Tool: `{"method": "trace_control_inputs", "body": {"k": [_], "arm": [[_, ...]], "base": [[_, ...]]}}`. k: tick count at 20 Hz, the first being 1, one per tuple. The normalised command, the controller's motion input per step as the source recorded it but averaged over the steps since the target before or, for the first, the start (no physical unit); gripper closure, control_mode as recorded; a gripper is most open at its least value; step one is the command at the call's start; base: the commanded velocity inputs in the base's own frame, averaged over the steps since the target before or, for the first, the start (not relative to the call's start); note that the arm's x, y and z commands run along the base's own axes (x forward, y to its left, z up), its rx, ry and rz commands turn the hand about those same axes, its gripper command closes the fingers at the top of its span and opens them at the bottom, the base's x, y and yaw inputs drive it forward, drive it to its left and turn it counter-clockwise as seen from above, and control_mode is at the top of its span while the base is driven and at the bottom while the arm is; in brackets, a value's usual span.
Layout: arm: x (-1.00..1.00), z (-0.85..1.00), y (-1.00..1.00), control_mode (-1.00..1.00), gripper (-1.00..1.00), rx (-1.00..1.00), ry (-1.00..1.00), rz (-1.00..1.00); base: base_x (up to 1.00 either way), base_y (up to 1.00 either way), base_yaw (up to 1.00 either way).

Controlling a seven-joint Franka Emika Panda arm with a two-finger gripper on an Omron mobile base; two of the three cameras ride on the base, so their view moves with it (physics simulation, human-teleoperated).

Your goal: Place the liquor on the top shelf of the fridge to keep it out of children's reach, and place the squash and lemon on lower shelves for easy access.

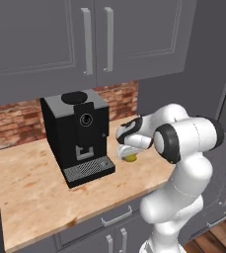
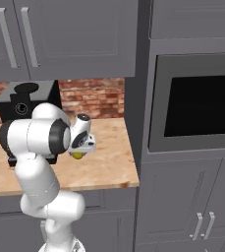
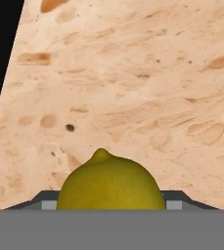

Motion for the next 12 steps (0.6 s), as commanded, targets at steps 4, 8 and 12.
{"method": "trace_control_inputs", "body": {"k": [4,8,12], "arm": [[-0.32,-0.08,-0.03,-1.0,1.0,0.0,-0.01,0.0],[-0.96,0.08,-0.12,-1.0,1.0,0.0,-0.19,0.03],[-0.97,0.65,-0.09,-1.0,1.0,0.0,-0.17,0.06]], "base": [[0.0,0.0,0.0],[0.0,0.0,0.0],[0.0,0.0,0.0]]}}
